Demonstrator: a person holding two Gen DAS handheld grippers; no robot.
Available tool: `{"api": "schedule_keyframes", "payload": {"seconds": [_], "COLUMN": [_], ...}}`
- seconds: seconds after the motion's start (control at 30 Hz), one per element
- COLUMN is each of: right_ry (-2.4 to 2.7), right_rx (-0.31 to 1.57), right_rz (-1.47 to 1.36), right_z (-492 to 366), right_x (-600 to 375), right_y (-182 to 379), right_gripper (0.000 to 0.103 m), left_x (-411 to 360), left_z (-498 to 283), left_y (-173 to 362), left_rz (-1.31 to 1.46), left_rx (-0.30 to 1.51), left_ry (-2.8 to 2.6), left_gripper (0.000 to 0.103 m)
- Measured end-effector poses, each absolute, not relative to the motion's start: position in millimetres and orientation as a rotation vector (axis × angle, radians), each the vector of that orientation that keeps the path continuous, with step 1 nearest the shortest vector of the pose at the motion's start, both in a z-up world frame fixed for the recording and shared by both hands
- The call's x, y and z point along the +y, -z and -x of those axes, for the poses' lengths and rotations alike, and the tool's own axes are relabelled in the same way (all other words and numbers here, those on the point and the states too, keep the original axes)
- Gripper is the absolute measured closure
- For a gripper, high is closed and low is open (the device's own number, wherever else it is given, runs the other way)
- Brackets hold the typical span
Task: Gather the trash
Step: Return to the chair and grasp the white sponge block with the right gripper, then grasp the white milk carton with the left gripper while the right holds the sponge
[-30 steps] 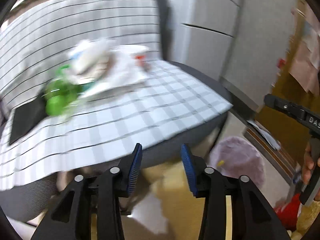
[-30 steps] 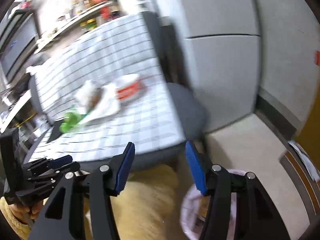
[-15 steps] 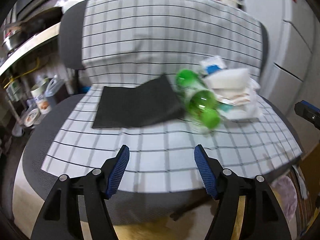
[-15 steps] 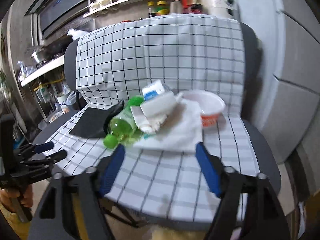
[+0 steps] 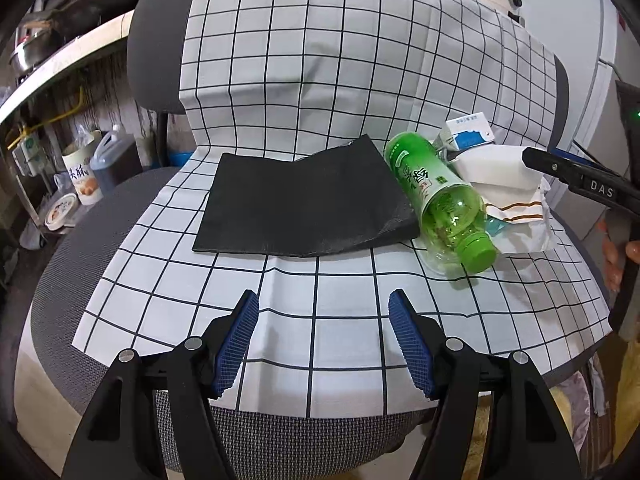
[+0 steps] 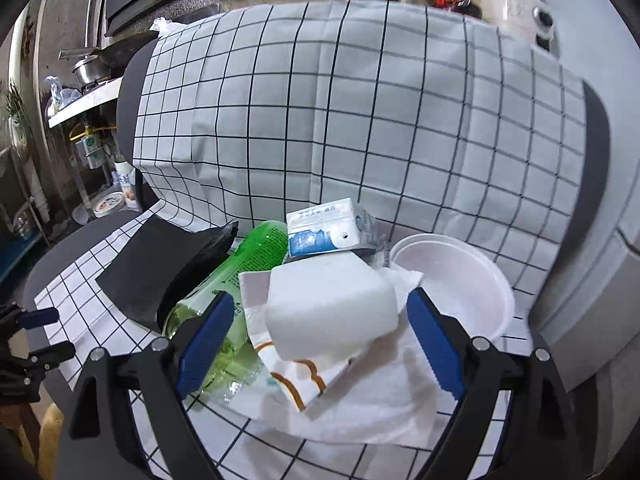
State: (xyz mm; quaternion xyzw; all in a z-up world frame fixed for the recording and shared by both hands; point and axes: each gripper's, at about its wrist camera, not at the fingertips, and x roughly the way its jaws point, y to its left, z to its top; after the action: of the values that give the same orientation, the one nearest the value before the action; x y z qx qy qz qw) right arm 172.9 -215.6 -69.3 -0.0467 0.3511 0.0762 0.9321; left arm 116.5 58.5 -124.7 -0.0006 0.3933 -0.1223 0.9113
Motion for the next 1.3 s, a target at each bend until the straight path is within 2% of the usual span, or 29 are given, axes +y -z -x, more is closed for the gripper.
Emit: {"api": "schedule_keyframes", "payload": {"seconds": [0.1, 0.2, 0.33, 0.53, 0.73, 1.3], "right_ry": [-0.144, -0.133, -0.145, -0.076, 0.104, 0.142], "right_rx": [0.746, 0.761, 0.732, 0.584, 0.505, 0.535], "right_rz": [0.144, 0.175, 0.219, 0.15, 0.055, -0.012], "right_z": [-179.0, -176.3, -153.6, -75.9, -17.9, -37.8], "right_x": [-213.3, -211.0, -201.6, -211.4, -249.1, -294.9], "right_y": [76.6, 81.7, 77.9, 36.7, 22.2, 53.3], "right_gripper": [0.017, 0.035, 0.04, 0.041, 0.041, 0.041], "left_x": [57.6, 56.1, 52.8, 42.5, 11.7, -105.6], "left_z": [-117.0, -113.2, -106.1, -93.6, -95.3, -213.0], "left_y": [126.7, 127.4, 126.1, 116.5, 97.3, 52.9], "left_rz": [0.004, 0.001, -0.005, -0.026, -0.047, 0.019], "left_rx": [0.814, 0.816, 0.822, 0.811, 0.778, 0.809], "left_ry": [0.249, 0.248, 0.251, 0.264, 0.303, 0.409], "left_gripper": [0.035, 0.035, 0.035, 0.034, 0.022, 0.022]}}
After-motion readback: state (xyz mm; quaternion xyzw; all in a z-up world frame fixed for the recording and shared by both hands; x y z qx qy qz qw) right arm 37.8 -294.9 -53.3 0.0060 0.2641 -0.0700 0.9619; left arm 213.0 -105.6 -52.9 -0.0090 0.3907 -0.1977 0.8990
